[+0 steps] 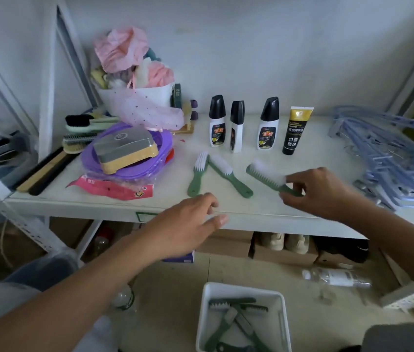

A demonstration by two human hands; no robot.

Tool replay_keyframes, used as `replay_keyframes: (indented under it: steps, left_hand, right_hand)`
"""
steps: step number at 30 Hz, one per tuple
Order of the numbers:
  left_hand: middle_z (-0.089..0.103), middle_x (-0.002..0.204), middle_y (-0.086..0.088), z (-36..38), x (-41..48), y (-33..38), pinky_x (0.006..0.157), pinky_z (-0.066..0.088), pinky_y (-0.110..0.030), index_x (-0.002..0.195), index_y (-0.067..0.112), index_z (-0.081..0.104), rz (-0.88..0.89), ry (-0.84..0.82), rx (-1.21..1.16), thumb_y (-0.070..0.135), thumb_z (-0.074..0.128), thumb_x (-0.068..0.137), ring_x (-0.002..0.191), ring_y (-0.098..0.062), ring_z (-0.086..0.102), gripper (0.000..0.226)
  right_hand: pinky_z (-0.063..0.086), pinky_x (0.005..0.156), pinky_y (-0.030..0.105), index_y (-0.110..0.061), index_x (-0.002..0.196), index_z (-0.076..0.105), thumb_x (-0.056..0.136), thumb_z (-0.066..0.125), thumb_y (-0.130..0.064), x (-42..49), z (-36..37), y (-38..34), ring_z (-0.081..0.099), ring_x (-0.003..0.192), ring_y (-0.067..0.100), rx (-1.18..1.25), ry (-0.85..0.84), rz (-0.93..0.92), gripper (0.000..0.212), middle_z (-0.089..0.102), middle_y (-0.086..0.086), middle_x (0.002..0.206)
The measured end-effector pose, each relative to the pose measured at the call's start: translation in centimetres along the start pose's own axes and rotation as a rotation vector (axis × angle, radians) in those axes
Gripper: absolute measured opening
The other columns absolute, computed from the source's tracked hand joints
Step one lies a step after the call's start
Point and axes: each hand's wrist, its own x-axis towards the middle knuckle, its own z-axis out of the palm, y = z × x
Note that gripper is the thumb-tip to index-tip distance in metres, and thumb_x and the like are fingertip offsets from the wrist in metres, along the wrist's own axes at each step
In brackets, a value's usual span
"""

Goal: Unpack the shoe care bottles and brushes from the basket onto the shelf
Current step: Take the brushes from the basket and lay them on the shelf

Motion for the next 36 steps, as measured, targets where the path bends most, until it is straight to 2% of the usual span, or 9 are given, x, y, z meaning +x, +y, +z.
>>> replay_keyframes:
  steps: [5, 10, 13, 18, 22, 25, 31, 35, 36]
  left_hand:
    - [0.045, 0.139, 0.017, 0.8, 0.8, 1.7, 0.102, 0.045, -0.039, 0.137, 0.033, 0.04, 0.09, -0.029, 0.066, 0.065, 0.03, 0.1, 0.127, -0.002, 0.045, 0.05]
    - [0.047, 0.139, 0.017, 0.7, 1.5, 2.3, 0.099, 0.046, -0.037, 0.139, 0.032, 0.04, 0.141, -0.021, 0.128, 0.062, 0.03, 0.101, 0.124, -0.001, 0.045, 0.05]
    - [0.046, 0.14, 0.02, 0.8, 1.8, 2.0, 0.104, 0.044, -0.034, 0.14, 0.033, 0.041, 0.158, -0.082, 0.044, 0.061, 0.033, 0.101, 0.127, 0.003, 0.042, 0.049]
    - [0.049, 0.131, 0.024, 0.9, 1.6, 1.2, 0.103, 0.044, -0.027, 0.135, 0.036, 0.046, 0.198, -0.062, -0.061, 0.062, 0.037, 0.099, 0.123, 0.009, 0.043, 0.045]
    - [0.053, 0.125, 0.023, 0.3, 0.6, 1.2, 0.085, 0.04, -0.007, 0.132, 0.034, 0.052, 0.204, -0.055, -0.113, 0.056, 0.043, 0.101, 0.106, 0.019, 0.047, 0.039]
    - [0.059, 0.117, 0.02, -0.2, -0.5, 1.0, 0.081, 0.042, -0.007, 0.123, 0.032, 0.058, 0.205, -0.048, -0.146, 0.048, 0.049, 0.102, 0.103, 0.017, 0.051, 0.029]
    - [0.06, 0.123, 0.017, 0.6, -1.9, -0.1, 0.097, 0.048, -0.028, 0.126, 0.035, 0.056, 0.14, -0.171, -0.056, 0.045, 0.052, 0.101, 0.109, 0.003, 0.057, 0.027]
    - [0.055, 0.106, 0.019, 1.2, -2.8, 0.2, 0.075, 0.042, -0.018, 0.13, 0.031, 0.051, 0.133, -0.232, 0.022, 0.043, 0.052, 0.102, 0.087, 0.007, 0.053, 0.03]
    - [0.053, 0.108, 0.02, 1.3, -3.0, 0.3, 0.075, 0.041, -0.018, 0.132, 0.03, 0.051, 0.141, -0.227, 0.039, 0.041, 0.051, 0.103, 0.088, 0.006, 0.052, 0.032]
  right_hand:
    - [0.055, 0.071, 0.032, -0.024, 0.113, 0.071, 0.085, 0.067, -0.041, 4.0, 2.3, 1.3, 0.065, 0.078, 0.02, -0.008, -0.026, 0.076, 0.033, 0.072, -0.001, 0.084]
    - [0.058, 0.072, 0.037, -0.019, 0.107, 0.068, 0.085, 0.066, -0.038, 6.8, 3.6, 1.1, 0.066, 0.077, 0.025, -0.011, 0.036, 0.107, 0.03, 0.07, 0.004, 0.088]
    - [0.058, 0.073, 0.037, -0.017, 0.11, 0.065, 0.087, 0.065, -0.039, 7.8, 4.2, 0.8, 0.065, 0.079, 0.026, 0.01, 0.024, 0.112, 0.032, 0.07, 0.006, 0.092]
    - [0.054, 0.076, 0.036, -0.015, 0.127, 0.057, 0.09, 0.063, -0.033, 8.2, 4.6, -0.2, 0.064, 0.091, 0.028, -0.012, 0.008, 0.093, 0.041, 0.067, 0.01, 0.104]
    - [0.055, 0.079, 0.041, -0.017, 0.137, 0.044, 0.089, 0.064, -0.032, 6.1, 4.5, -1.5, 0.064, 0.096, 0.032, -0.002, 0.046, 0.093, 0.054, 0.056, 0.012, 0.12]
    - [0.058, 0.071, 0.043, -0.021, 0.13, 0.043, 0.09, 0.061, -0.036, 3.1, 4.2, -3.6, 0.066, 0.086, 0.03, -0.004, 0.13, 0.016, 0.046, 0.053, 0.008, 0.119]
    - [0.049, 0.055, 0.037, -0.024, 0.106, 0.045, 0.089, 0.056, -0.032, -4.7, 5.0, -7.8, 0.056, 0.065, 0.024, 0.033, 0.155, -0.146, 0.022, 0.051, -0.002, 0.1]
    - [0.047, 0.047, 0.035, -0.024, 0.102, 0.045, 0.088, 0.051, -0.031, -8.3, 7.9, -8.8, 0.057, 0.061, 0.021, -0.031, 0.067, -0.215, 0.017, 0.05, -0.004, 0.095]
    - [0.046, 0.046, 0.035, -0.022, 0.102, 0.047, 0.088, 0.05, -0.031, -8.9, 8.8, -8.7, 0.057, 0.062, 0.021, -0.047, 0.053, -0.229, 0.017, 0.051, -0.004, 0.096]
